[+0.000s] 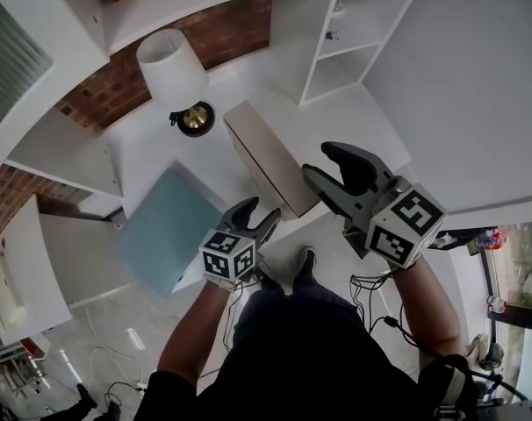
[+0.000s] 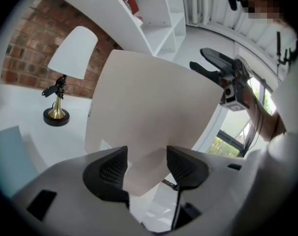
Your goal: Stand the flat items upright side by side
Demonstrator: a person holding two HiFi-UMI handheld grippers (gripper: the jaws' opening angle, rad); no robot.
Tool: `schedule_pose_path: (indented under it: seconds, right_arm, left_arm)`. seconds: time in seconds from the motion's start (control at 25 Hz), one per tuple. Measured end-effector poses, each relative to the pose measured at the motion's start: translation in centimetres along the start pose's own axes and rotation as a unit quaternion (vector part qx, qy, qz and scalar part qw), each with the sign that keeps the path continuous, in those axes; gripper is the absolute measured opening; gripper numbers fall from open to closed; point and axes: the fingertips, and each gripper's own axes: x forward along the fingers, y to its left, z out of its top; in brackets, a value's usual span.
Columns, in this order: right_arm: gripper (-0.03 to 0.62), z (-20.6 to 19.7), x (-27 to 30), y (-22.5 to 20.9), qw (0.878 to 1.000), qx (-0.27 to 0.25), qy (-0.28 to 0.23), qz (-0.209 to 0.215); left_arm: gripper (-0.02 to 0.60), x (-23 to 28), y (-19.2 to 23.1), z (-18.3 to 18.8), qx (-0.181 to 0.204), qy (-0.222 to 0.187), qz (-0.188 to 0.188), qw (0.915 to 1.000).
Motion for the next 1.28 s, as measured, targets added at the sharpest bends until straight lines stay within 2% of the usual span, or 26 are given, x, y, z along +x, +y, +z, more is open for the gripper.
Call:
schedule_pose_path:
  seconds: [0.12,0.24,0.4,0.56,0.68,0.76,0.92,1.12,1.28]
  right_arm:
    - [0.202,0.1,-2.1,-1.5,1.0,0.011,-0.013,0.007]
    - [0.202,-2.0,-4.3,-2.6,1.0,-0.002,-0.004,0.021]
    - [0.234,-8.6,-5.3,-3.6,0.997,-0.037,0.062,0.036]
    - [0.249,-16.0,-3.7,-3.2,0.987,-0.052,0.142,0.057]
    - [0.245,-20.1,-2.4,-1.7,0.978,-0.054,0.18,0.085]
    - [0.247,-20.9,-1.8,-1.2,0.978,-0.058,0.182,0.086]
    - [0.241,-20.4,-0.9,-1.3,0.983,-0.062,0.164,0.06]
    - [0.194,-19.8,-0.1,-0.7,0.981,-0.089,0.161,0.053]
    - [0.188,-19.8,0.4,-1.4,0.983,-0.073,0.165,0.029]
  left_arm:
    - [0.244,0.1,-0.6,-0.5,0.056,0.008,0.009,0.9984]
    - [0.265,0.1,-1.3,-0.7,0.11,0.012,0.017,0.9937]
    - [0.285,0.5,-1.8,-0.9,0.17,0.024,0.035,0.9846]
    - [0.311,1.1,-1.5,-1.7,0.19,0.031,0.065,0.9792]
    - [0.314,1.7,-1.7,-3.1,0.209,0.054,0.067,0.9742]
    - [0.316,2.3,-1.7,-4.2,0.225,0.07,0.069,0.9693]
    - [0.316,3.6,-1.1,-5.9,0.239,0.09,0.081,0.9634]
    - [0.316,5.0,-1.3,-5.0,0.271,0.079,0.089,0.9551]
    - [0.316,5.6,-0.6,-4.3,0.277,0.085,0.09,0.9528]
